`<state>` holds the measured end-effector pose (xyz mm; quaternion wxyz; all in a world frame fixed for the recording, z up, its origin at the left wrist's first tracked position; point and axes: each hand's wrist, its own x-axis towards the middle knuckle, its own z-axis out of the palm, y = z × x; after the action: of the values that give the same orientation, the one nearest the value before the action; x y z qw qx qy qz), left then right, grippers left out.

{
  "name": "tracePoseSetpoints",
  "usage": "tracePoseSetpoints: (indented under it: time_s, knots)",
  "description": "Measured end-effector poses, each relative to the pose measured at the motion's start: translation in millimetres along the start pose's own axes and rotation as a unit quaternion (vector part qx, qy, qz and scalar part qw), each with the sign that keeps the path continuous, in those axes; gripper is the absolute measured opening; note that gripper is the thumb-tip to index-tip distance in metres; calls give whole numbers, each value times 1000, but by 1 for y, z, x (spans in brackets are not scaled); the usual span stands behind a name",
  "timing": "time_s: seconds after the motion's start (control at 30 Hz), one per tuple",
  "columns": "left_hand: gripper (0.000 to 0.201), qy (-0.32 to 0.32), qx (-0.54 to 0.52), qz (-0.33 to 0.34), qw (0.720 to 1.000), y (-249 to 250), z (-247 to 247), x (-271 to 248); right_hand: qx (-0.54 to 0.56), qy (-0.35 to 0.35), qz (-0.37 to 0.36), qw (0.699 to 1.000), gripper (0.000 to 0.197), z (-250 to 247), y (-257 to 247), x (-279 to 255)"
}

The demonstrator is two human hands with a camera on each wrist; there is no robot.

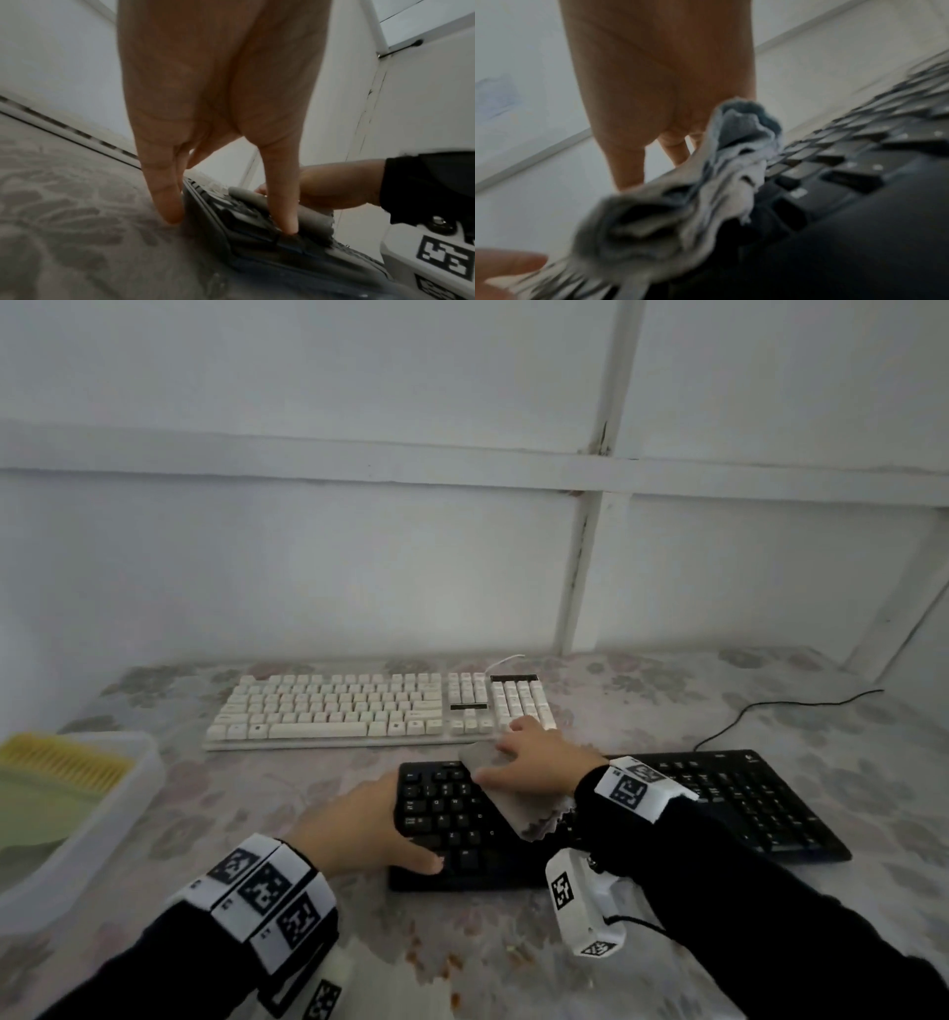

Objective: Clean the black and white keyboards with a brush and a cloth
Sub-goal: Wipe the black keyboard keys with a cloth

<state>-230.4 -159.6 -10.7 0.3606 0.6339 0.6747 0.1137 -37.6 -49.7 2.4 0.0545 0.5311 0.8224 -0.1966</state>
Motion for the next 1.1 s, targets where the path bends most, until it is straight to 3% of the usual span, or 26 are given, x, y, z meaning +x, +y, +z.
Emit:
tracePoseSetpoints:
  time_s: [0.1,0.3,0.47,0.77,0.9,1.0,1.1]
  knots:
    - [89,-4,-1,-8,1000,3,4,1,-69,-22,-26,997,84,4,-5,-3]
    - [102,-15,20,-25,999,14,8,4,-108,-36,-69,991,64,5,-4,-10]
    - [65,-25,-26,-51,998,26,10,0,-142,-26,-107,984,51,-2,-6,-19]
    - [58,-20,-124,-105,986,20,14,3,-90,-55,-87,991,44,-4,-5,-11]
    - [84,0,-148,-123,981,14,18,4,-68,-52,-86,993,43,-6,-7,-7]
    - [71,24,-184,-111,976,14,22,2,-25,-48,-88,995,40,-5,-10,-2]
    - [89,36,-190,-112,975,11,23,1,-4,-47,-97,994,39,-7,-17,5]
